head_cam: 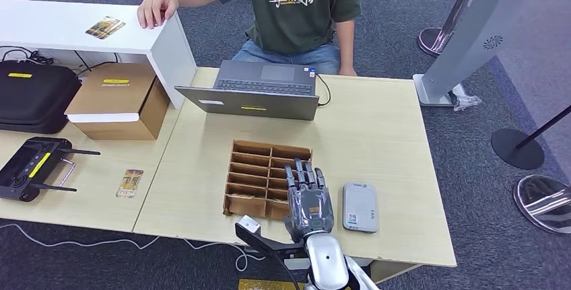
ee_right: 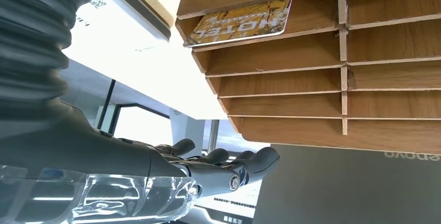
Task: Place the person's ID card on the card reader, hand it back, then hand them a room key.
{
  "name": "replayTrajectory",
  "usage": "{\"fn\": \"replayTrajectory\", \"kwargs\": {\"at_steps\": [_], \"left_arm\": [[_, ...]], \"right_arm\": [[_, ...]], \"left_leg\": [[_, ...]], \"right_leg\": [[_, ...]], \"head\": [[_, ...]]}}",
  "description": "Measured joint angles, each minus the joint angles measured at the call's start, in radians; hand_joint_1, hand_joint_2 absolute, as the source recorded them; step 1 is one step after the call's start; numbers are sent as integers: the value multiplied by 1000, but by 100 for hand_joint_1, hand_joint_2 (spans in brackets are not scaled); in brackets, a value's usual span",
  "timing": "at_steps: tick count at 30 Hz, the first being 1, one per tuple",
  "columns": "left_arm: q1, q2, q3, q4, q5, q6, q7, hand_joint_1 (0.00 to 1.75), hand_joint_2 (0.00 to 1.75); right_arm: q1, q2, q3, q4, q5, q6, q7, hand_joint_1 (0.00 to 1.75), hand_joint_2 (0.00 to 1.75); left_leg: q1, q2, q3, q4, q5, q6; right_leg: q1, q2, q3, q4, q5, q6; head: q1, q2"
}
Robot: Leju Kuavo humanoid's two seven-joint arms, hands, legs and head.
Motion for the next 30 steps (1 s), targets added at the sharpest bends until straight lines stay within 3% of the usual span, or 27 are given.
{"fn": "replayTrajectory", "kwargs": {"at_steps": [26,27,29,30], "left_arm": [[0,-1,0,0,-19,-1,1,0,0],[0,-1,0,0,-19,0,2,0,0],[0,-1,0,0,-19,-1,2,0,0],[0,-1,0,0,-19,-1,2,0,0]], "right_arm": [[0,0,-3,51,-22,-25,5,0,175],[0,0,-3,51,-22,-25,5,3,175],[0,0,-3,51,-22,-25,5,28,175],[0,0,-3,50,-22,-26,5,62,175]], "left_leg": [[0,0,0,0,0,0],[0,0,0,0,0,0],[0,0,0,0,0,0],[0,0,0,0,0,0]], "right_leg": [[0,0,0,0,0,0],[0,0,0,0,0,0],[0,0,0,0,0,0],[0,0,0,0,0,0]], "head": [[0,0],[0,0],[0,0],[0,0]]}}
